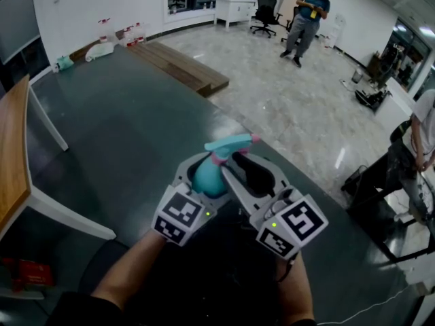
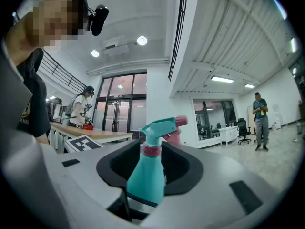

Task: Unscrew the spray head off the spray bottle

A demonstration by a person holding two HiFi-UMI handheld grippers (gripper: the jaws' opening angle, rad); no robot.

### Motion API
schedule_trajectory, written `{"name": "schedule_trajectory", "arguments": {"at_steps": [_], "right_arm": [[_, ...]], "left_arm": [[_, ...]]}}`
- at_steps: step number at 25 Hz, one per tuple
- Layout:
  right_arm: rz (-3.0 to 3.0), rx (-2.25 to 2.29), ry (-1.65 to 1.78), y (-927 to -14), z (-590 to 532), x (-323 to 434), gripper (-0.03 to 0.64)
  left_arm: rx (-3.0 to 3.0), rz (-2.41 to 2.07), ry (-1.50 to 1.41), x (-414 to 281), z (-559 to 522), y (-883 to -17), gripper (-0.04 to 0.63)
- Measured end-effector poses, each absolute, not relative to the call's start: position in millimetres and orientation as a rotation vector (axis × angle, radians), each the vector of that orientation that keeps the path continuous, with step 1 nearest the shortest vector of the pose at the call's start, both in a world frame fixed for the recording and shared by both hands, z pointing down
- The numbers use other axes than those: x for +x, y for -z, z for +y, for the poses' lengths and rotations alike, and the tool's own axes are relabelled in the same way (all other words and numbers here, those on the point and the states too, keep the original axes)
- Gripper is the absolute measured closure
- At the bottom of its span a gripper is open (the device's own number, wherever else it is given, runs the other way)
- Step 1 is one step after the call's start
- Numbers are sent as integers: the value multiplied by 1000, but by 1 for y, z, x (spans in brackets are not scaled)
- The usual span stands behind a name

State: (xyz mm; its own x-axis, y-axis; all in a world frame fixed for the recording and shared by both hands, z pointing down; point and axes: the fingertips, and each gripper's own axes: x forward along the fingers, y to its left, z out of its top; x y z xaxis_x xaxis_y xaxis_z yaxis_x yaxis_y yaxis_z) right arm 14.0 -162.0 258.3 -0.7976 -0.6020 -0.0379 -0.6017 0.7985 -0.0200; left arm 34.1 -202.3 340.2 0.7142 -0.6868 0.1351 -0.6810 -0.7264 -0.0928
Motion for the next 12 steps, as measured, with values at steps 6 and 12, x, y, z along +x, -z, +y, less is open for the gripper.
{"name": "schedule_trajectory", "arguments": {"at_steps": [6,12], "right_arm": [[2914,-1008,45,-256,-164,8,471],[2922,-1013,25,-258,-166,11,471]], "left_arm": [[-2865,1189,258,36,-204,-340,167],[-2857,1153,288,43,-201,-341,167]]}}
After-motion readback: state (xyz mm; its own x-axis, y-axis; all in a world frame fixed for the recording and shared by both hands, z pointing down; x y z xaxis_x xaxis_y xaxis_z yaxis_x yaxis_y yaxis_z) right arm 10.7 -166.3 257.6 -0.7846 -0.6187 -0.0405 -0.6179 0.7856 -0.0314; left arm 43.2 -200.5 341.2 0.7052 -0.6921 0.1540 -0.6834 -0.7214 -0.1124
